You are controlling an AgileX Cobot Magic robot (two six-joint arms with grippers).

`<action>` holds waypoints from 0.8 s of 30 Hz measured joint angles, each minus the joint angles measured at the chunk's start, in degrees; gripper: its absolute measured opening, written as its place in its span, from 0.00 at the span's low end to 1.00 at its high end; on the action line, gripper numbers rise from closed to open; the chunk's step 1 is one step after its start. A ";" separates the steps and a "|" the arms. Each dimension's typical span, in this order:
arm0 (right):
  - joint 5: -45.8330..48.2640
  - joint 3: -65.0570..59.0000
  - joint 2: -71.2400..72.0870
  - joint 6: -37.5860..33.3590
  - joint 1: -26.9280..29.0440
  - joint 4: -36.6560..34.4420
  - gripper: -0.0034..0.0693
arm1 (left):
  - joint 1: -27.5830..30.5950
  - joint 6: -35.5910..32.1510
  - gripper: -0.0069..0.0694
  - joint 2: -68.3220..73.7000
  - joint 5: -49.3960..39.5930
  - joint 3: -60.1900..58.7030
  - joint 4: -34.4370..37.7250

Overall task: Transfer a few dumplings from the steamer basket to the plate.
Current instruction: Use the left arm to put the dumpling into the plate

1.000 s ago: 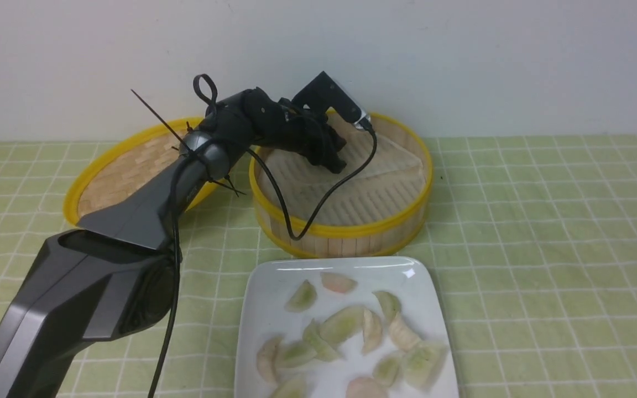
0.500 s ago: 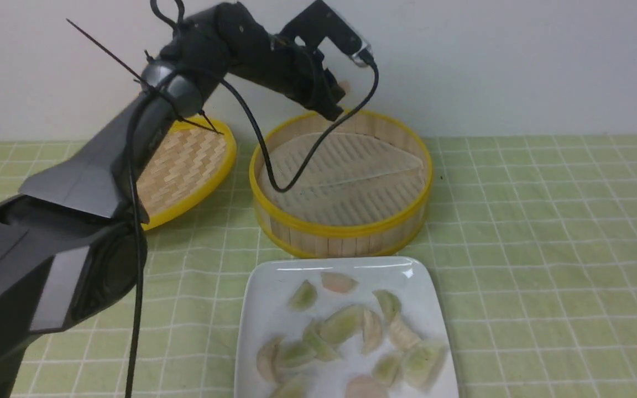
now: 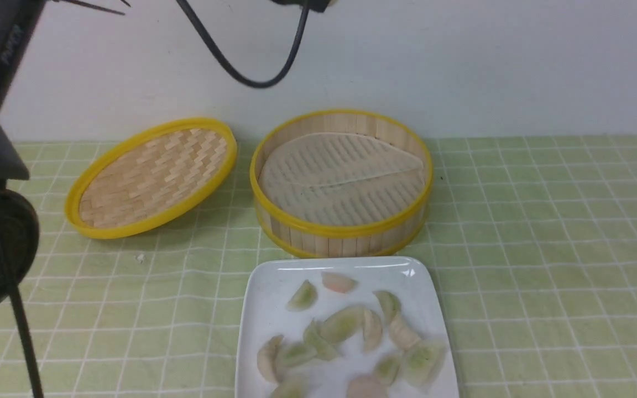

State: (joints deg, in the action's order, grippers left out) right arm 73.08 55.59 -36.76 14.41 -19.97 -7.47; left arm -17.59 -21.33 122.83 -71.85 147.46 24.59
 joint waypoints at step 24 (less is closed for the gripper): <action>0.11 0.00 0.00 -4.77 0.00 3.25 0.03 | -10.75 8.43 0.25 -20.33 13.70 -69.37 -9.72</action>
State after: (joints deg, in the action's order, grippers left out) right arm 73.20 55.59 -36.76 9.64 -19.97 -4.22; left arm -28.34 -12.90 102.50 -58.15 78.09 14.87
